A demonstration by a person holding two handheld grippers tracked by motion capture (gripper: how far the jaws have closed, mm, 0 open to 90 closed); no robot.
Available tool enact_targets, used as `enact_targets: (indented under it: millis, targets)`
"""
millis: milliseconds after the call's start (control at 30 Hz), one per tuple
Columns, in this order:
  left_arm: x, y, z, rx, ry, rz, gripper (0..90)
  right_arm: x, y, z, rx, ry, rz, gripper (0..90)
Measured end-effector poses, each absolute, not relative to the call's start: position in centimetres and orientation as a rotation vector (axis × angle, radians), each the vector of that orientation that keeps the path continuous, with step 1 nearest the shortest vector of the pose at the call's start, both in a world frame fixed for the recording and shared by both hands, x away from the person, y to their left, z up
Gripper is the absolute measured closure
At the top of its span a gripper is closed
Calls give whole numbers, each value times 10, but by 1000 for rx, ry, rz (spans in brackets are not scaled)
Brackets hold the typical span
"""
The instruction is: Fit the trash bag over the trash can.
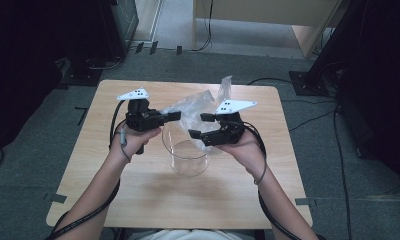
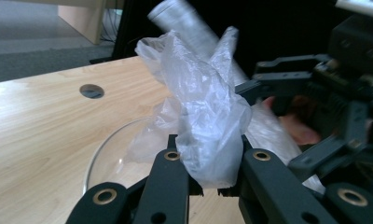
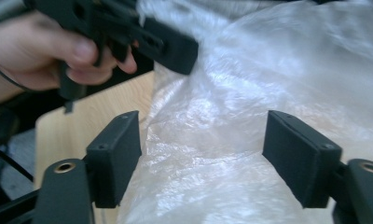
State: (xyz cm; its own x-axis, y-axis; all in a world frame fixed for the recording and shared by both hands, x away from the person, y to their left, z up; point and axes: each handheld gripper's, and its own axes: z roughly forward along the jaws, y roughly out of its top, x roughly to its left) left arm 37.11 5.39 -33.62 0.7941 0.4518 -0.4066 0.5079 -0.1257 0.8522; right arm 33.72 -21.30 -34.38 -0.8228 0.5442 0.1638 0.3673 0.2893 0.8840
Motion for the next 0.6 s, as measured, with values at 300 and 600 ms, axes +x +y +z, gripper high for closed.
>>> enact_targets:
  millis: [300, 600]
  targets:
    - [364, 45, -329, 1763, 700, -126, 846, 339, -207, -355, 840, 2367, 1495, 548]
    - [356, 44, -317, 1781, 639, -52, 739, 335, -211, -343, 888, 2357, 1682, 856]
